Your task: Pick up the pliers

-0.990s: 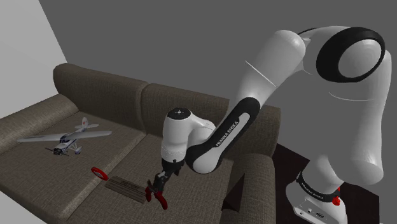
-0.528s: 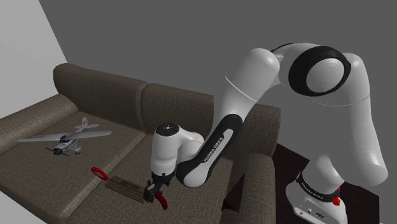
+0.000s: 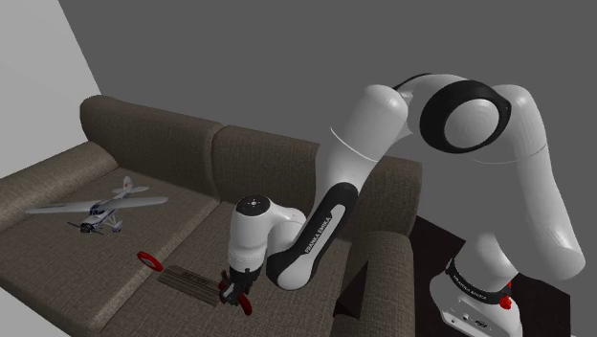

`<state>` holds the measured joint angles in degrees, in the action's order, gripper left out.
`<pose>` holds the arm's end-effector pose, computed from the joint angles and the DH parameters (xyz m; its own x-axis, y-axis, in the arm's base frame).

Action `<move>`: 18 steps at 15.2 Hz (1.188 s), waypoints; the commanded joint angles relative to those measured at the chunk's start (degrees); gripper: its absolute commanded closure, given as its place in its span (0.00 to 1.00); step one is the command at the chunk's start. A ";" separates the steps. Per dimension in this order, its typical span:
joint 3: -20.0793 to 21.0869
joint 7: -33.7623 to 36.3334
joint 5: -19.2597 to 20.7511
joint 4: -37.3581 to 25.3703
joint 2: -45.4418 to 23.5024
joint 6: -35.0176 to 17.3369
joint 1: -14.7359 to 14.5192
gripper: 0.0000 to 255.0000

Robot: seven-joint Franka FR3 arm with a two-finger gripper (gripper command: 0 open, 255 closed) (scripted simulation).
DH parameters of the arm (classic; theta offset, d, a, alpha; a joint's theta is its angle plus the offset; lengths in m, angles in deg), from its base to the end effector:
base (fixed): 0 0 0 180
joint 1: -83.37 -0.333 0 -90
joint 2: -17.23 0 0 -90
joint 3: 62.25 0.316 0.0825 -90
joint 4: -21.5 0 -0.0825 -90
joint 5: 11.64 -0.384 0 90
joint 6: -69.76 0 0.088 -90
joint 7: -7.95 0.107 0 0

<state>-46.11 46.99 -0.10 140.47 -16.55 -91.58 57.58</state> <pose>0.4406 0.4071 0.1676 0.9802 0.1661 0.1080 0.1822 -0.9698 -0.1619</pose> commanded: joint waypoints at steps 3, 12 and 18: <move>-0.03 0.00 0.02 0.03 -0.04 -0.05 0.00 1.00; 1.17 -0.52 -0.90 0.63 2.56 1.99 0.94 1.00; 2.99 -1.48 -2.55 1.25 6.49 5.30 2.39 1.00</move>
<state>-43.43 45.63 -2.36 141.58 -10.76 -86.84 59.76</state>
